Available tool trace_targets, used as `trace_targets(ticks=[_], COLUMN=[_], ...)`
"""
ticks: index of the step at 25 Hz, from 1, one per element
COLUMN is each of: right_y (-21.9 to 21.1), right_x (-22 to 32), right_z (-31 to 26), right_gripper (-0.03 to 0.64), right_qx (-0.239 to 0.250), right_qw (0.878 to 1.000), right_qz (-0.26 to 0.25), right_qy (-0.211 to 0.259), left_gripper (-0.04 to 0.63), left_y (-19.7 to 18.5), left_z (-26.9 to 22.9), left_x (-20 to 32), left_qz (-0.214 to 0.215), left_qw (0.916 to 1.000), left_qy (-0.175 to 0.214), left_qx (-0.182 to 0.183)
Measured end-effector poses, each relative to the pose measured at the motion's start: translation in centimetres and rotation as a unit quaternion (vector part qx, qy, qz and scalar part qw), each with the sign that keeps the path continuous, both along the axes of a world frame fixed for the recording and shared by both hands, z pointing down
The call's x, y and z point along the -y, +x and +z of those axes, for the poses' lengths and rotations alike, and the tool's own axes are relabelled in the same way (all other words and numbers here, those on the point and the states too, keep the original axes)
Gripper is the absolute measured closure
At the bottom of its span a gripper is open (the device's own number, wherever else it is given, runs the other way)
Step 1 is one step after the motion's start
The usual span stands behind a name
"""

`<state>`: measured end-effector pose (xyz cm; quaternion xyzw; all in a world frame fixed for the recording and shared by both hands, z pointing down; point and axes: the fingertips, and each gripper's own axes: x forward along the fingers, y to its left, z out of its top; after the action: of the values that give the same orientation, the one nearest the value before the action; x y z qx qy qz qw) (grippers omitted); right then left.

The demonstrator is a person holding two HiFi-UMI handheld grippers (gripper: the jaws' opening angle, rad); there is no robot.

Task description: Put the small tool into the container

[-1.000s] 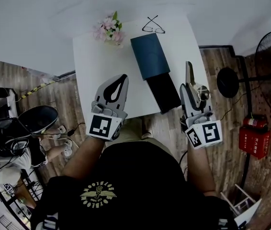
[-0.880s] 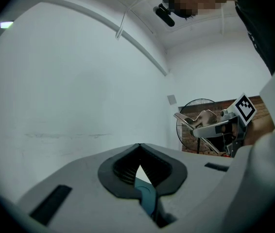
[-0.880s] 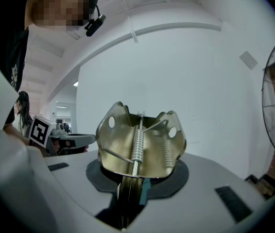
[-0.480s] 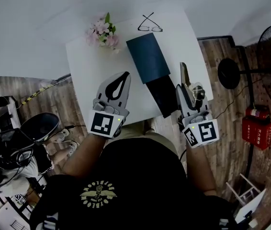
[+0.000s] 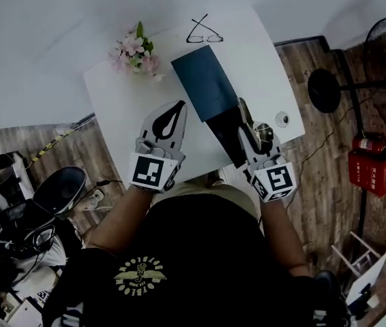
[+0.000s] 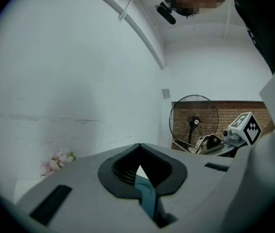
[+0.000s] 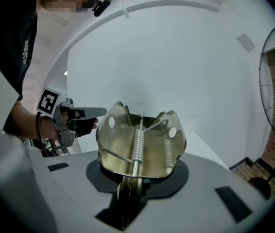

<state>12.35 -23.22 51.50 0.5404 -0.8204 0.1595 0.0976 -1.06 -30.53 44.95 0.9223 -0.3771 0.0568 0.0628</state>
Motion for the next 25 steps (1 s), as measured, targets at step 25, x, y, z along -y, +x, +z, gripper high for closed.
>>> trace_targets(ticks=[25], right_y=[-1.6], right_x=[-1.0], right_z=[10.0], right_gripper=[0.525], right_qx=[-0.021], right_qw=[0.995], right_qz=[-0.036], right_qy=[-0.092], left_gripper=[0.589], left_y=[-1.3], left_z=[1.6], left_x=[1.6], left_qz=[0.017], left_qw=[0.9995], left_qy=[-0.018], left_qx=[-0.021])
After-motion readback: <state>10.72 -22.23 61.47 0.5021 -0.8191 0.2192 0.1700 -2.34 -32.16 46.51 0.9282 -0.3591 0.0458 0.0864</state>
